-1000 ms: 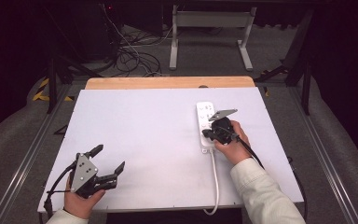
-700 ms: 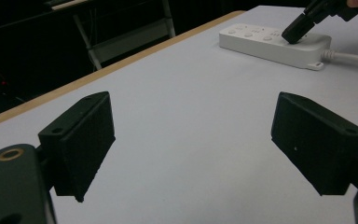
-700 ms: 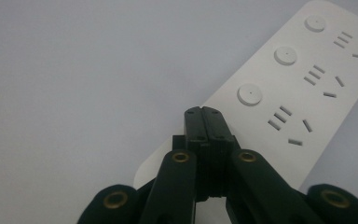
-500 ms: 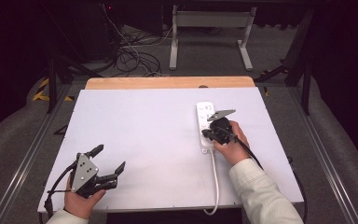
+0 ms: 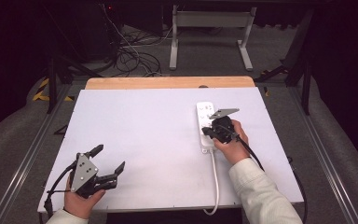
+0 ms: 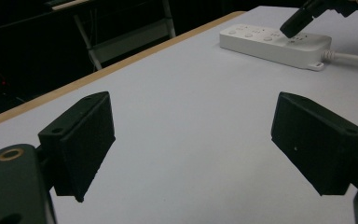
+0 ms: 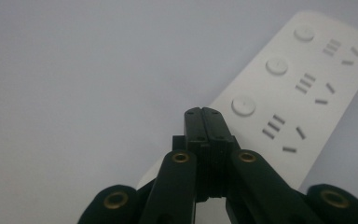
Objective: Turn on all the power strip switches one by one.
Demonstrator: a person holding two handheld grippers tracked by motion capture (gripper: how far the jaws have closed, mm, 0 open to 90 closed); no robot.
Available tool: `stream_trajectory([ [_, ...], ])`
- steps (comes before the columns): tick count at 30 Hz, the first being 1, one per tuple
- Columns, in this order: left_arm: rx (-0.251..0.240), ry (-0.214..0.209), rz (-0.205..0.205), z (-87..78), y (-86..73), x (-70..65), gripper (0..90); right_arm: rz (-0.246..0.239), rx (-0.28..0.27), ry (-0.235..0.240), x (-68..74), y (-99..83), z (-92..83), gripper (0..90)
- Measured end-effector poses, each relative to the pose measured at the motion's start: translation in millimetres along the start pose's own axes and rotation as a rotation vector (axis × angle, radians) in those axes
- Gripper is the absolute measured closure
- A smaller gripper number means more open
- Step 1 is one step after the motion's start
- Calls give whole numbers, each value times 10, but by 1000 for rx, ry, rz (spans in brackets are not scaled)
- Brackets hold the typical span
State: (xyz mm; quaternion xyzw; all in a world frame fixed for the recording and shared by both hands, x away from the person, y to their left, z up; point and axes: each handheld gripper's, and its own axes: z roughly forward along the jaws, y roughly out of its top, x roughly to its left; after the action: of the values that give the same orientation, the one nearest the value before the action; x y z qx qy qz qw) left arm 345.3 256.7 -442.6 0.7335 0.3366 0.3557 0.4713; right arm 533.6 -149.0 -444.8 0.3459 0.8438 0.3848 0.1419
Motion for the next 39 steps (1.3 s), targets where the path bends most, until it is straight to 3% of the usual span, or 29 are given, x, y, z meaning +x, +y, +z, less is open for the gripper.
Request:
stream_trajectory([
  [3, 7, -4, -3, 18, -3, 1, 136, 9, -43, -1, -47, 99, -97, 900],
  [17, 5, -3, -5, 5, -5, 4, 136, 3, -50, -36, -166, 206, -14, 900],
  [23, 7, -2, -5, 5, -6, 6, 136, 10, -30, -42, -228, 184, 74, 900],
  [39, 5, -2, -8, 3, -7, 5, 136, -1, 23, -49, -236, 147, 234, 900],
])
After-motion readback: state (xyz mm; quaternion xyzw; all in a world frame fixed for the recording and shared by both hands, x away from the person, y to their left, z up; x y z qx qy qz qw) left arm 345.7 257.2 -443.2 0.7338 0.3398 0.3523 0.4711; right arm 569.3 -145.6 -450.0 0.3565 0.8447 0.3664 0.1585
